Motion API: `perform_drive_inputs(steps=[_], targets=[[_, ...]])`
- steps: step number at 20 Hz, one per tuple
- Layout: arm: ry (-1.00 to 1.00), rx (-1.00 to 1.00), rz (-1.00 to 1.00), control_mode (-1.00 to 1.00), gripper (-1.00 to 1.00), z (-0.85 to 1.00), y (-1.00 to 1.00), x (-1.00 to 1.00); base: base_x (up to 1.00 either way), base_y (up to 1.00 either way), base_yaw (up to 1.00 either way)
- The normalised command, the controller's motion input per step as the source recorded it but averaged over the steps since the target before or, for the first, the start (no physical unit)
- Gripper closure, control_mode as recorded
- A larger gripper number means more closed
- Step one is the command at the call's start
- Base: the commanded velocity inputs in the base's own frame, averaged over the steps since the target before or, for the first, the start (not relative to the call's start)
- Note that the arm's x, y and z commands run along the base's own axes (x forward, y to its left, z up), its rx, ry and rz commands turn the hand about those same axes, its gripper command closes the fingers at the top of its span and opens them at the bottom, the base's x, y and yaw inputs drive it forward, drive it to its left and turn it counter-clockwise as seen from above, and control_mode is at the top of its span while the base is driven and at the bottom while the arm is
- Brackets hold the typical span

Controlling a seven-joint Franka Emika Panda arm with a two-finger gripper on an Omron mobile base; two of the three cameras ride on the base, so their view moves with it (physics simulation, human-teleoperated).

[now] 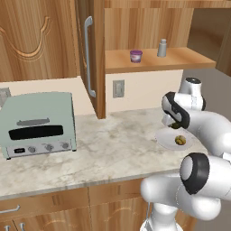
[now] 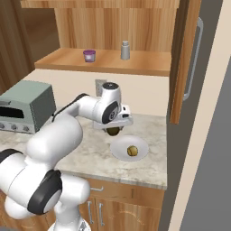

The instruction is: Pick the avocado and bread from the counter and place them on the plate. Then pick the jam from the cabinet and place it next to the plate. Lastly close the cabinet door.

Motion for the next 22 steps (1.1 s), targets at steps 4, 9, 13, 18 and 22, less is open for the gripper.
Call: perform_drive_inputs(steps=[4,9,13,18,22], targets=[[0.06,0.0,0.0,-1.0,1.0,-0.2,-0.11,0.03,0.0,0.0,0.0],[0.04,0.0,0.0,-1.0,1.0,-0.2,-0.07,0.14,0.0,0.0,0.0],[0.03,0.0,0.0,-1.0,1.0,-0.19,-0.09,0.22,0.0,0.0,0.0],[0.04,0.0,0.0,-1.0,1.0,-0.2,-0.12,0.14,0.0,0.0,0.0],[0.05,0.0,0.0,-1.0,1.0,-0.2,-0.11,0.12,0.0,0.0,0.0]])
